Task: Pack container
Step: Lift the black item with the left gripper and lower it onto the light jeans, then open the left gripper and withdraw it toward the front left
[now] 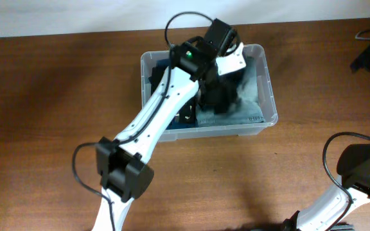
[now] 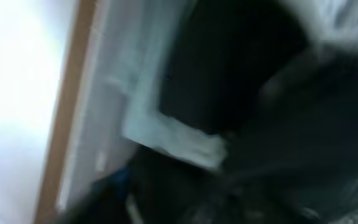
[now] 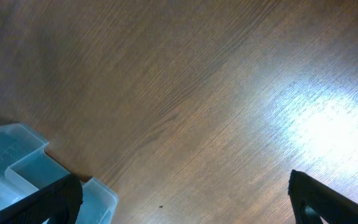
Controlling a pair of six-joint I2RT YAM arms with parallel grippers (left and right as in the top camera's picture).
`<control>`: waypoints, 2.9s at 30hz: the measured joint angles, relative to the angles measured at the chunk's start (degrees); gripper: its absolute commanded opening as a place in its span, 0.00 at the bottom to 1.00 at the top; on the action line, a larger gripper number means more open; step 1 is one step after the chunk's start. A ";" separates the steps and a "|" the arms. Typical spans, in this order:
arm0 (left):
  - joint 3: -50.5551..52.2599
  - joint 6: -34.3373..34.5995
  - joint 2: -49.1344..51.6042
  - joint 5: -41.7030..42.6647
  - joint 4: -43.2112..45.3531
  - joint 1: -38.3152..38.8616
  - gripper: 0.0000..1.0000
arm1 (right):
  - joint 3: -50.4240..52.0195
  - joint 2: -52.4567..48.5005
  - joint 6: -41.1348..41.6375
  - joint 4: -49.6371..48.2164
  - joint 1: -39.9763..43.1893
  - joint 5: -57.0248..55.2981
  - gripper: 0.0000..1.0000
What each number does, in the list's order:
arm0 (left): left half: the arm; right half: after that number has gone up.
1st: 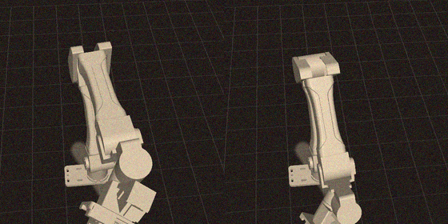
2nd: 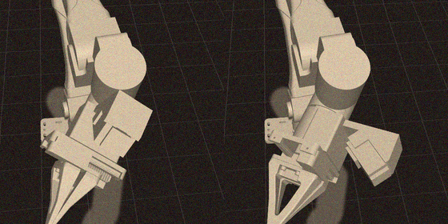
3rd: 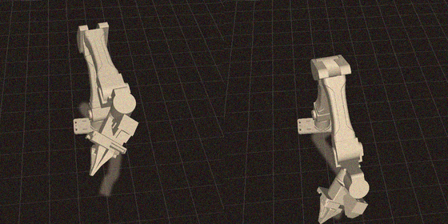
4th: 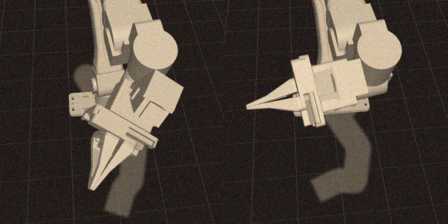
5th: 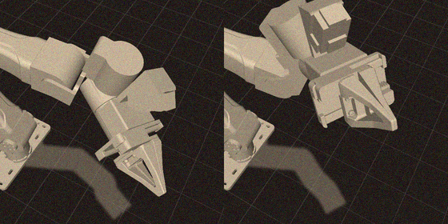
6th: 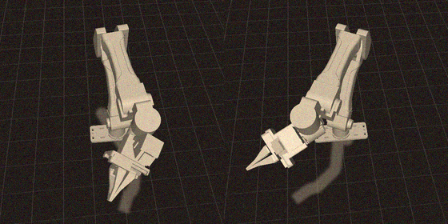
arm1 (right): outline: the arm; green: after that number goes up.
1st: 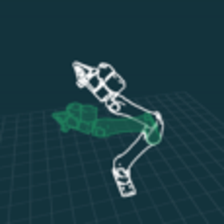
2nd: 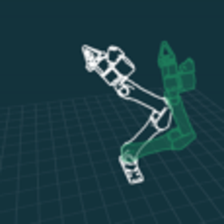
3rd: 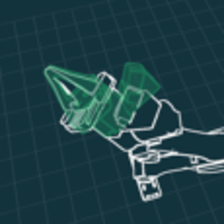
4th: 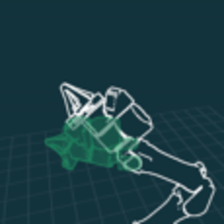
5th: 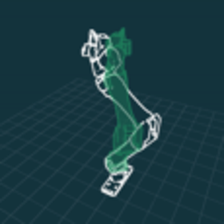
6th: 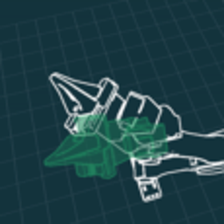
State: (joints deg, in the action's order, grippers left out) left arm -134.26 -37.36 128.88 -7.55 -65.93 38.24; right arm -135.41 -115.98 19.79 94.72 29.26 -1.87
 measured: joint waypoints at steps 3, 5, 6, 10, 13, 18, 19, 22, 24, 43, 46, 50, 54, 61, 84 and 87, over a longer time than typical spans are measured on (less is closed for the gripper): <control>0.00 -1.11 0.90 -0.70 -1.90 0.31 0.99 | 0.00 0.00 -0.07 0.02 0.00 0.00 0.98; 0.00 -1.53 0.90 -2.16 -2.14 1.01 0.99 | 0.00 0.00 -0.04 0.00 0.00 0.02 0.98; -0.09 -1.70 0.90 -3.08 -2.14 1.51 0.99 | 0.00 0.00 -0.04 0.02 0.00 0.00 0.98; -0.76 -2.10 0.90 -7.06 -2.21 4.52 0.99 | 0.00 0.00 -0.02 0.00 0.00 0.02 0.98; -2.91 -1.11 0.85 -10.21 -2.29 7.13 0.99 | 0.00 0.00 -0.04 0.02 0.00 0.00 0.98; -7.72 4.39 -0.68 -12.31 -2.93 9.44 0.99 | 0.00 0.00 -0.09 0.02 0.00 0.00 0.98; -8.63 5.97 -1.51 -12.55 -3.30 9.55 0.99 | 0.00 0.00 -0.02 0.00 0.00 0.00 0.99; -10.21 9.14 -4.48 -13.14 -3.34 9.42 0.99 | 0.00 0.00 -0.04 0.00 0.00 0.02 0.98; -10.86 10.40 -6.38 -13.84 -3.72 9.31 0.99 | 0.00 0.00 -0.04 0.00 0.00 0.00 0.99; -11.45 22.08 -14.62 -7.39 -14.71 -5.51 0.99 | 0.00 0.00 -0.07 0.00 0.00 0.00 0.98; -11.45 22.67 -17.42 -2.99 -12.57 -11.23 0.99 | 0.00 0.00 -0.02 0.02 0.00 0.02 0.98; -7.50 22.93 -21.18 2.82 -4.61 -16.37 0.99 | 0.00 0.00 -0.02 0.00 0.00 0.02 0.98; 2.95 23.10 -26.49 7.10 6.60 -19.32 0.99 | 0.00 0.00 -0.04 0.00 0.00 0.00 0.98; 36.54 23.34 -42.42 13.25 33.55 -23.32 0.99 | 0.00 0.00 -0.07 0.00 0.00 0.00 0.99; 109.96 23.52 -101.02 16.20 67.43 -33.38 0.99 | 0.00 0.00 -0.04 0.00 0.00 0.00 0.98; 114.95 23.50 -106.73 16.20 67.47 -34.71 1.00 | 0.00 0.00 -0.02 0.00 0.00 0.00 0.98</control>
State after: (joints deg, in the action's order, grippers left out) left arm -19.31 -13.87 22.15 8.64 1.54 3.53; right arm -135.41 -115.98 19.77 94.72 29.26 -1.87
